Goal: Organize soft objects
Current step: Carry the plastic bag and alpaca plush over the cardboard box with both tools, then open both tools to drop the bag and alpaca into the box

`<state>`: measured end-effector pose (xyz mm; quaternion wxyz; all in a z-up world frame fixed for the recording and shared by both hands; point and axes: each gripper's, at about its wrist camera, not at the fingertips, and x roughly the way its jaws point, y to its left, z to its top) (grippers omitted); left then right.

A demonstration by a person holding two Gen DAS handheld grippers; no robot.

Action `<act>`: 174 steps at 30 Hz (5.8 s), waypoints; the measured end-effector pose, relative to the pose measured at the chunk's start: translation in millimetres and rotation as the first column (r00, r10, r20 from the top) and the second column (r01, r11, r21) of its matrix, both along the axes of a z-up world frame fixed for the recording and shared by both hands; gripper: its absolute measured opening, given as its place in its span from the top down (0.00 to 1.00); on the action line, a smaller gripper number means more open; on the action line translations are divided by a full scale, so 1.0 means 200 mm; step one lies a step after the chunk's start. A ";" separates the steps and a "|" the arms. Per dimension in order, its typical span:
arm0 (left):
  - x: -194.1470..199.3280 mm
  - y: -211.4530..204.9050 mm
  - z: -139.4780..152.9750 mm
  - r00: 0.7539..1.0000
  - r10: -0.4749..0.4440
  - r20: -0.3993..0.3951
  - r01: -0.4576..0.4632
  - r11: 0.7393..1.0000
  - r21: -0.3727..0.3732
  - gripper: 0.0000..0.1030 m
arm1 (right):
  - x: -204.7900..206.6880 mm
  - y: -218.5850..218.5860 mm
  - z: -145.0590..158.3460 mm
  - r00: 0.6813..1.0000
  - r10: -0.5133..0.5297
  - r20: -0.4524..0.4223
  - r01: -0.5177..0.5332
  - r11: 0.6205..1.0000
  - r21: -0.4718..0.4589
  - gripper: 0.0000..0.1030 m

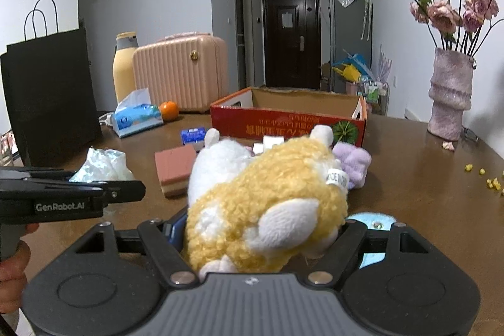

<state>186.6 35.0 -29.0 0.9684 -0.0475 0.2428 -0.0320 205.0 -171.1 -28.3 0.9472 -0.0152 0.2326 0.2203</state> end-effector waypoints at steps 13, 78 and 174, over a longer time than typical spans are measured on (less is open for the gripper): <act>0.09 0.02 0.14 0.998 0.003 0.068 -0.003 1.000 0.001 0.57 | 0.12 -0.02 0.10 0.998 -0.008 0.066 0.006 1.000 0.025 0.26; 1.18 0.12 0.40 0.981 0.087 0.174 -0.087 0.996 -0.005 0.57 | 1.25 0.04 0.27 0.994 -0.027 0.108 0.020 0.998 0.059 0.26; 1.44 0.13 0.33 0.971 0.150 0.185 -0.163 0.985 0.056 0.00 | 1.49 0.06 0.21 0.981 -0.160 0.111 0.160 0.987 0.004 0.00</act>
